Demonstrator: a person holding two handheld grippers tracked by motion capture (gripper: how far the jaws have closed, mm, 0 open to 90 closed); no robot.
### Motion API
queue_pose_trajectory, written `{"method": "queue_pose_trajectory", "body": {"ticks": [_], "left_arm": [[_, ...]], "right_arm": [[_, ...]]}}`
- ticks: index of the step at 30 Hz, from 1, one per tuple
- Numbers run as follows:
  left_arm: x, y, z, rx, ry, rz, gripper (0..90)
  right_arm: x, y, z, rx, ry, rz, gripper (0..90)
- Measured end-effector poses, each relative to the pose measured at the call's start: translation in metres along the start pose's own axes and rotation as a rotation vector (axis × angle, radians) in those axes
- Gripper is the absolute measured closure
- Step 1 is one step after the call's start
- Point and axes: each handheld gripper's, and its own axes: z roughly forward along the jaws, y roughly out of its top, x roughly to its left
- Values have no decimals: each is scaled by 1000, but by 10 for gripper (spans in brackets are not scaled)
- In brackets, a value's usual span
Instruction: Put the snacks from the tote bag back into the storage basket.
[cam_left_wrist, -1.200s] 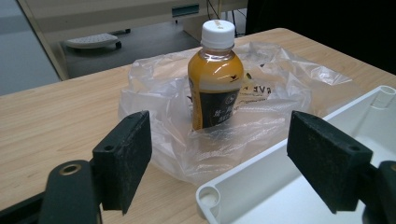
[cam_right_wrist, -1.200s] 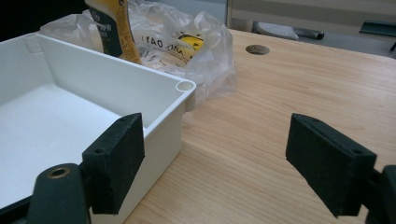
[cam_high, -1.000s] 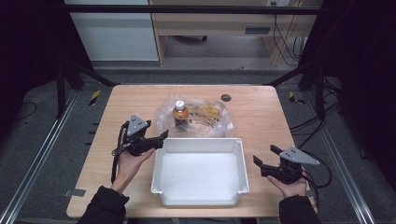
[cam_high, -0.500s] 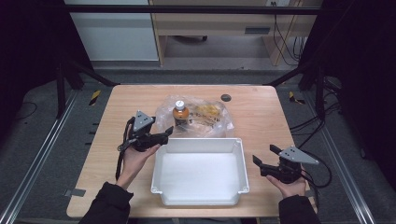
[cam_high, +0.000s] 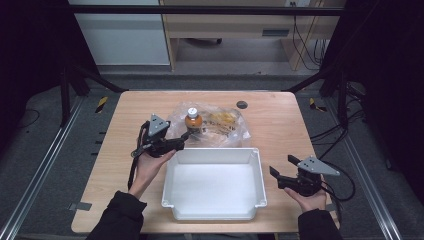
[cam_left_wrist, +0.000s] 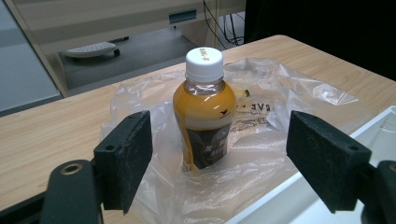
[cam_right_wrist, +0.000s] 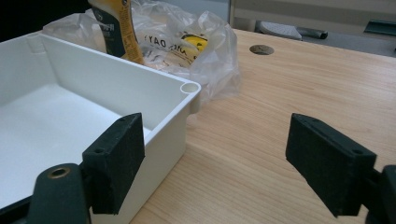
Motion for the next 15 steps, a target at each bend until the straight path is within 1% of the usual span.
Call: {"method": "queue_pose_trajectory", "body": {"ticks": [7, 9, 15], "left_arm": [[1, 5, 5, 4, 3, 5, 229], [1, 7, 8, 1, 4, -1, 230], [0, 12, 15, 4, 5, 8, 235]], "right_arm": [[0, 0, 0, -1, 1, 2, 197], [0, 0, 1, -1, 1, 2, 198], [0, 0, 1, -1, 2, 2, 198]]}}
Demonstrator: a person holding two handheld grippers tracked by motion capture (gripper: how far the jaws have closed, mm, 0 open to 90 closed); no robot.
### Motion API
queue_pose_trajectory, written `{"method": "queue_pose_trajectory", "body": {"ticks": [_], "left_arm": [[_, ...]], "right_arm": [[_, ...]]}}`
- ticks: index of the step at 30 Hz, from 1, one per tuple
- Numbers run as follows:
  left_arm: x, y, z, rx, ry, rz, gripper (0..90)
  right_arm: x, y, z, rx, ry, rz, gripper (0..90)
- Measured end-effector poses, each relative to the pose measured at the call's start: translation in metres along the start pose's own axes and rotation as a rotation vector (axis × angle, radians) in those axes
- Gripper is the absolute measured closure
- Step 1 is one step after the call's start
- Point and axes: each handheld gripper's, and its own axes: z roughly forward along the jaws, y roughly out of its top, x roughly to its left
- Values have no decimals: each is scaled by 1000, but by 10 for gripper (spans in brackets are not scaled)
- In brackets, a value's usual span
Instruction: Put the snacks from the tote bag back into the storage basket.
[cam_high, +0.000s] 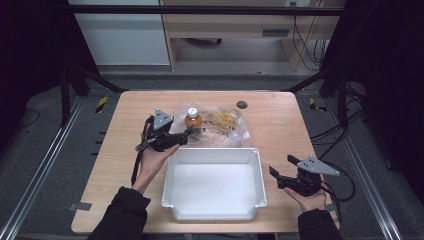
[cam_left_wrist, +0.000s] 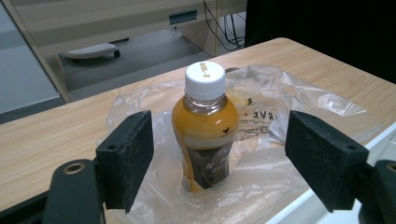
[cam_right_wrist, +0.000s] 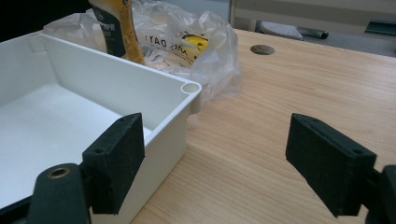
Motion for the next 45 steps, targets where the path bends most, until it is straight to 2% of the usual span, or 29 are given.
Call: {"method": "queue_pose_trajectory", "body": {"ticks": [6, 15, 21, 27, 32, 45], "left_arm": [[0, 6, 7, -3, -1, 4, 238], [3, 4, 15, -9, -1, 0, 253], [3, 3, 22, -7, 5, 8, 270], [1, 9, 30, 6, 12, 27, 294], [1, 12, 35, -6, 16, 9, 322], [3, 14, 50, 10, 15, 11, 383]], "right_arm": [[0, 0, 0, -1, 1, 1, 198], [0, 0, 0, -1, 1, 1, 198], [0, 0, 1, -2, 1, -1, 199], [1, 0, 0, -1, 3, 3, 199], [0, 0, 0, 0, 3, 4, 199], [0, 0, 0, 0, 4, 1, 200]]}}
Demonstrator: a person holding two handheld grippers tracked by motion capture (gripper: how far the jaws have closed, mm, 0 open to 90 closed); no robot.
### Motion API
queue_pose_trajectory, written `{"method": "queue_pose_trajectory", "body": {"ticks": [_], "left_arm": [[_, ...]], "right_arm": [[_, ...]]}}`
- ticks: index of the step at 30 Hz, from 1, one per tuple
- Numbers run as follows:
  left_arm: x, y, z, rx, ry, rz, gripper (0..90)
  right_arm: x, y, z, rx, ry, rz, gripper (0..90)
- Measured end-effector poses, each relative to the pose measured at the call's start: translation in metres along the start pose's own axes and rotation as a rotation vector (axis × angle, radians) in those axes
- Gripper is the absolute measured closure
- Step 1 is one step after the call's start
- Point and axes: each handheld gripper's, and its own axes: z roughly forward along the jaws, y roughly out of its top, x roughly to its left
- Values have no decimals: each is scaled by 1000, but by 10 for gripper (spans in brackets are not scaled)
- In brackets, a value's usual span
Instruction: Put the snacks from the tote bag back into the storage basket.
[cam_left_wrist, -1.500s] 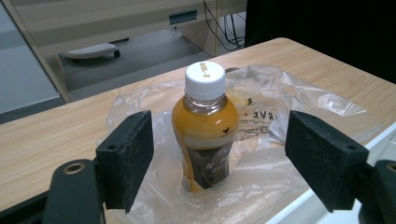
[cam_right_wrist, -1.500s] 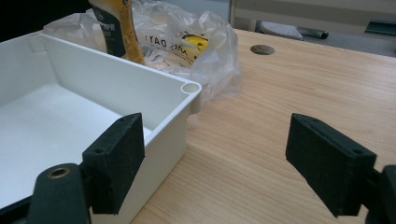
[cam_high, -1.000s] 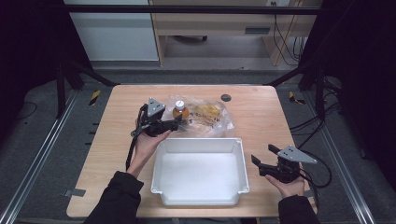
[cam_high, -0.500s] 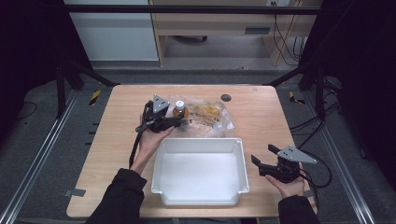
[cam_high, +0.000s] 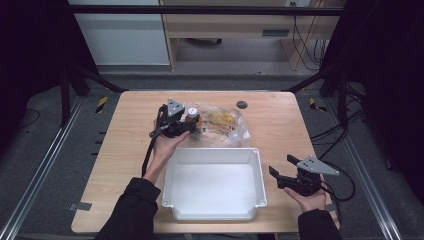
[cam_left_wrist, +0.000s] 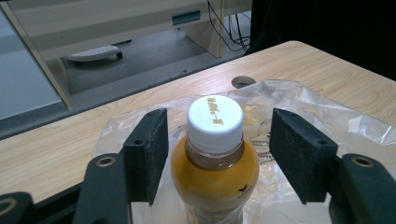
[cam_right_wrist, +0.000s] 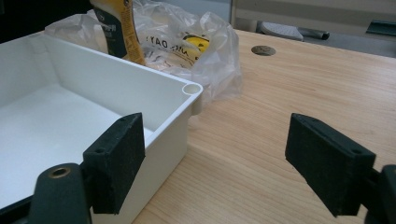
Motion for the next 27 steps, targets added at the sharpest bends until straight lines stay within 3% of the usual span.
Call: {"method": "queue_pose_trajectory", "body": {"ticks": [15, 27], "left_arm": [[2, -5, 13, 3, -1, -6, 525], [1, -5, 21, -13, -1, 6, 564]], "right_arm": [[0, 0, 0, 2, -1, -3, 202], [0, 0, 0, 3, 0, -3, 202]]}}
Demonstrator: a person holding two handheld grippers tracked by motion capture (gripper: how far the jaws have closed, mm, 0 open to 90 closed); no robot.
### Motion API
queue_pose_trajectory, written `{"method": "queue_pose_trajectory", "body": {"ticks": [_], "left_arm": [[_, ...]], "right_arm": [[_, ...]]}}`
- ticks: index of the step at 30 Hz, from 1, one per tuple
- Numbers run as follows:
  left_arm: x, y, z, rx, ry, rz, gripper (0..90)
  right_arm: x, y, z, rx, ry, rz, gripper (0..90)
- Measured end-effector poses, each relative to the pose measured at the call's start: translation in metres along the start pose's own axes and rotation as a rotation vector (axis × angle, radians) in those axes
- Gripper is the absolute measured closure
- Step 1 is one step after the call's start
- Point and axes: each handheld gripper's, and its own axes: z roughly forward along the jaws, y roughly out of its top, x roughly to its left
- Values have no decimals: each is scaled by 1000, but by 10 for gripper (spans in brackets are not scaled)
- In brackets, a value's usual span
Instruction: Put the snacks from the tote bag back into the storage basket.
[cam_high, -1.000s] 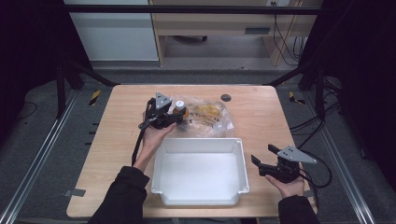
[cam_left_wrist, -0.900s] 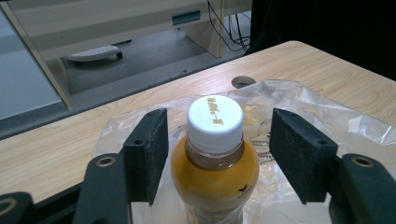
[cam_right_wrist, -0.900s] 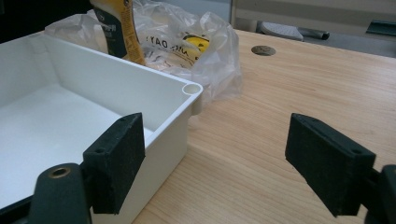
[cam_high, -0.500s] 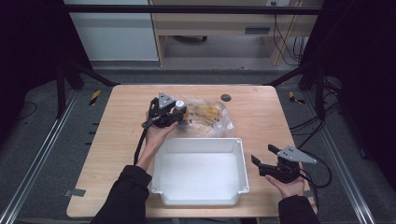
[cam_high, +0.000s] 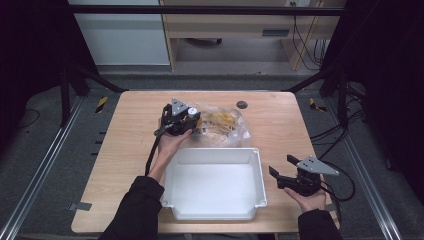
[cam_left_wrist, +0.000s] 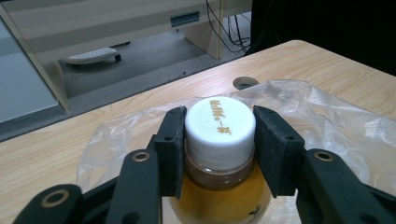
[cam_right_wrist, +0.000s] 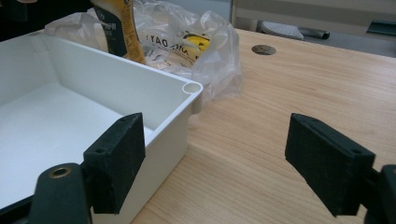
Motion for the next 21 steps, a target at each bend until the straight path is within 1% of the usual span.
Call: {"method": "queue_pose_trajectory", "body": {"ticks": [4, 10, 14, 15, 16, 17, 21], "left_arm": [[2, 1, 0, 4, -10, -17, 581], [1, 2, 0, 4, -5, -16, 586], [0, 4, 0, 22, 3, -17, 588], [-1, 7, 1, 38, 9, -17, 588], [-1, 7, 1, 38, 9, -17, 588], [-2, 9, 1, 47, 14, -3, 588], [-6, 11, 0, 60, 22, 19, 589]], "right_arm": [[0, 0, 0, -1, 0, 0, 202], [0, 0, 0, 1, 0, 1, 202], [0, 0, 0, 0, -1, 1, 202], [0, 0, 0, 0, 0, 0, 203], [0, 0, 0, 0, 0, -1, 202], [0, 0, 0, 0, 0, -1, 202], [0, 0, 0, 0, -2, -1, 202]]}}
